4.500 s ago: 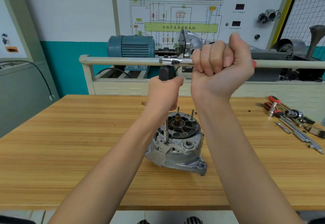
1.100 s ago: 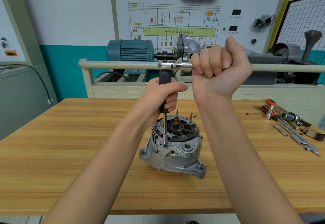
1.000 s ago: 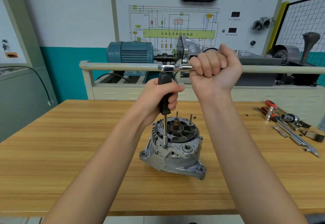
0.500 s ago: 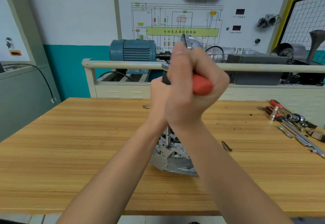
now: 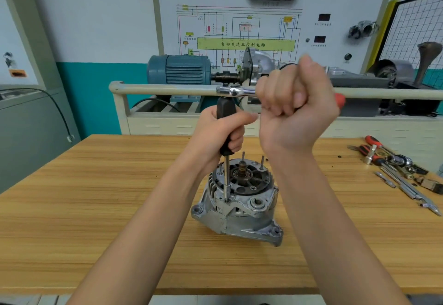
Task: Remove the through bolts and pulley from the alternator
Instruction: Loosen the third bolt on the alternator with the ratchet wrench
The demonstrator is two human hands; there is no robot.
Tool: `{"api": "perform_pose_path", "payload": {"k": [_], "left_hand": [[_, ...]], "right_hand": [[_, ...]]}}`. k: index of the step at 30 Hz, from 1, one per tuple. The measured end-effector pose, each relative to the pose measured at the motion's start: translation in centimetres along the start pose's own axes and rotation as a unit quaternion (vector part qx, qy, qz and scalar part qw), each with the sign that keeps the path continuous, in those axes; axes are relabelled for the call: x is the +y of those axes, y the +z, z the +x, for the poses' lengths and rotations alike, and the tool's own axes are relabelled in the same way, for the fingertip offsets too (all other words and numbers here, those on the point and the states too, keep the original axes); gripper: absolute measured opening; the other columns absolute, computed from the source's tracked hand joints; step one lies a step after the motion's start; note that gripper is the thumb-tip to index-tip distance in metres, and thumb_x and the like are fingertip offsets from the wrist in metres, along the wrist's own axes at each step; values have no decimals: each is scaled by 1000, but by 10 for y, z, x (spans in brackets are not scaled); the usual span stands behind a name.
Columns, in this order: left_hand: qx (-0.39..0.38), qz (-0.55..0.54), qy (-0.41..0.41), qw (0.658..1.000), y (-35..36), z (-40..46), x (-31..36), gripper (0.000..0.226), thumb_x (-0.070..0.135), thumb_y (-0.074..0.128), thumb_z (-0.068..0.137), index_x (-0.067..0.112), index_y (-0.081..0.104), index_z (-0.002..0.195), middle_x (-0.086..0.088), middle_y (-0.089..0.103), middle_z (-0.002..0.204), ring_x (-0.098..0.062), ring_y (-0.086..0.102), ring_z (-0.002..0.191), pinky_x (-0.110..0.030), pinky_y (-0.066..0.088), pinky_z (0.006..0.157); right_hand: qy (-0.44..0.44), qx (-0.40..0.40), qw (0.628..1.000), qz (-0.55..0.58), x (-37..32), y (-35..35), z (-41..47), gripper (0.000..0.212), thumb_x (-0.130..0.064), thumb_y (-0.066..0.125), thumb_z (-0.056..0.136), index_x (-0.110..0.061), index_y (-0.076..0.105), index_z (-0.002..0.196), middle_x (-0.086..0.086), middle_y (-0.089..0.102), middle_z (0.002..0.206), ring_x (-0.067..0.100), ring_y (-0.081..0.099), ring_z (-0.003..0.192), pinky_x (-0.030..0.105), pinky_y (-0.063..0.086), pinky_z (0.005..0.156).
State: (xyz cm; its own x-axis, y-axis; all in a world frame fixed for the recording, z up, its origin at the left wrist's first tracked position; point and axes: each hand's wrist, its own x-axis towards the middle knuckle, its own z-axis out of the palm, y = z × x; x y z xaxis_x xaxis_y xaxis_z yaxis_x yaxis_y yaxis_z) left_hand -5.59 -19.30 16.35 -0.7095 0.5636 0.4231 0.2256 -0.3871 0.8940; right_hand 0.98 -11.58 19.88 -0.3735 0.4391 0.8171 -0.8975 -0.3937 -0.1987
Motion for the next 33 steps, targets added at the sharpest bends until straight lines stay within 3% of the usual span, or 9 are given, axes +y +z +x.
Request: {"api": "perform_pose_path", "payload": {"k": [4,8,13,15,18,20,23,29,33], "left_hand": [[-113,-33,-61,991,-6,4,4,36,20,68,74,18,42,50,7,32,38,-7,27,30,-18,26,35],[-55,-7,-80,995,0,6,3,53,15,57,90,22,31,44,8,23,35,-7,19,28,-16,19,33],[71,28,-63,995,12,8,-1,49,4,52,90,22,27,51,8,22,38,-9,15,31,-15,17,36],[116,46,-51,991,19,9,-1,44,0,51,87,19,29,54,8,25,39,-9,17,33,-14,18,37],[165,90,-32,982,25,9,-2,33,-1,53,86,14,36,61,2,30,48,-11,24,42,-19,21,41],[189,102,-14,977,26,7,-3,35,-1,55,86,15,36,61,0,29,53,-11,23,44,-20,21,41],[205,96,-1,974,24,6,-6,34,0,55,84,15,34,62,-1,28,55,-12,23,46,-18,21,39],[60,32,-5,998,8,-2,-6,40,5,58,87,16,33,58,6,28,41,-11,23,36,-19,25,38],[-91,-7,-35,995,-6,-6,5,34,18,62,79,15,43,51,5,32,39,-9,27,32,-19,27,39]], "right_hand": [[167,114,966,160,-6,-16,22,49,-11,42,82,-17,33,34,-5,22,32,9,18,30,20,19,39],[194,158,945,210,0,-24,32,51,-11,40,84,-17,31,35,-5,21,32,9,18,28,19,15,39],[113,106,980,121,0,-14,21,59,-7,34,93,-19,31,35,-6,21,33,9,15,32,21,18,39],[7,46,999,10,5,-2,11,54,-2,40,89,-19,33,38,-6,25,34,10,17,33,22,17,44],[-138,4,980,-141,13,15,-6,36,-5,51,82,-25,43,53,-9,37,46,7,25,37,23,22,48],[-153,-3,977,-147,12,18,-10,29,-7,51,80,-26,43,59,-8,40,50,6,26,38,23,22,50],[-104,8,992,-70,7,13,-5,42,4,44,80,-24,41,48,-8,33,42,5,23,35,23,19,51],[60,-11,993,102,-3,-9,16,52,-5,40,84,-17,36,34,-7,27,31,8,15,32,19,17,41],[211,81,939,258,4,-22,30,50,-13,40,82,-15,32,32,-4,24,28,10,7,36,18,16,38]]}}
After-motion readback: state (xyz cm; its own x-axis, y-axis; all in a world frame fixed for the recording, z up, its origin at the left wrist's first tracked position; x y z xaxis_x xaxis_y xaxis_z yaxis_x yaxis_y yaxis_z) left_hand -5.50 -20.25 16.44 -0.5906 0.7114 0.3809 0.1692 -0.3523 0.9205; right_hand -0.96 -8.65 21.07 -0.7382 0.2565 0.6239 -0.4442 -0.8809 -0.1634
